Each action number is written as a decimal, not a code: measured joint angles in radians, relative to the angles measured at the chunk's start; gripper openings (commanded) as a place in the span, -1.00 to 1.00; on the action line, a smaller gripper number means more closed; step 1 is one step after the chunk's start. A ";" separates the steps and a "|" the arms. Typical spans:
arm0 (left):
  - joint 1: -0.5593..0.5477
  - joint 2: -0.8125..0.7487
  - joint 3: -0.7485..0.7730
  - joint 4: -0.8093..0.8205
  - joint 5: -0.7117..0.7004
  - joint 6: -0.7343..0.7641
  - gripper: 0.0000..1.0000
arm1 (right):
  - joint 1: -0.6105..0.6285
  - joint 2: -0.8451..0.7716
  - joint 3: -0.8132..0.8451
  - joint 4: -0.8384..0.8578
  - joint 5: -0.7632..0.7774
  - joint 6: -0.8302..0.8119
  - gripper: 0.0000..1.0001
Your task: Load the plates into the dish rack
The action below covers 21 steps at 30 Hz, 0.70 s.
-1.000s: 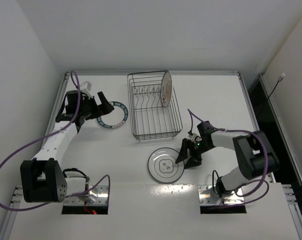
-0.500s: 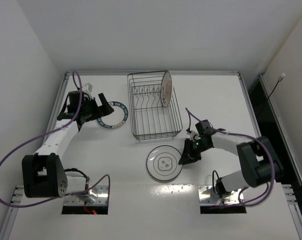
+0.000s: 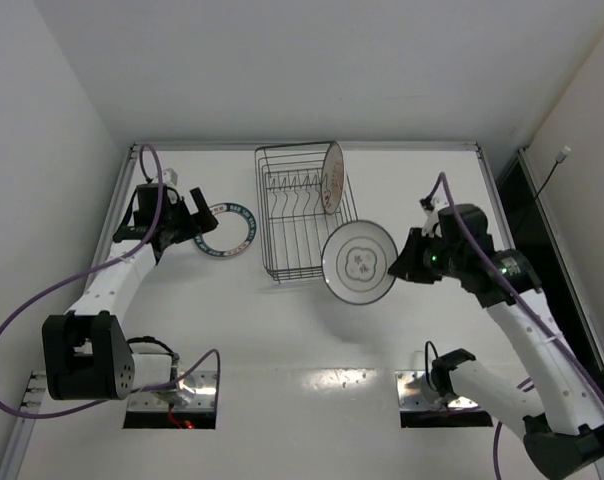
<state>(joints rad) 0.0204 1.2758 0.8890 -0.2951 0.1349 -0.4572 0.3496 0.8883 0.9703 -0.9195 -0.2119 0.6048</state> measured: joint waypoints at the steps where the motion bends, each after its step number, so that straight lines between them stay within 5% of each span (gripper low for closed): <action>1: 0.000 -0.003 0.000 -0.003 -0.008 0.000 1.00 | 0.000 0.018 0.073 -0.024 0.041 0.001 -1.00; 9: 0.000 -0.006 0.000 -0.022 -0.043 -0.011 1.00 | 0.034 0.250 0.511 -0.030 0.395 0.024 -1.00; 21: 0.000 0.000 0.023 -0.052 -0.075 -0.035 1.00 | 0.217 0.762 0.902 0.040 0.790 0.019 -1.00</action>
<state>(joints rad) 0.0200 1.2758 0.9115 -0.3473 0.0601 -0.4923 0.5671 1.6505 1.8725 -0.8799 0.5785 0.6235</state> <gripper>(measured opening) 1.000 0.039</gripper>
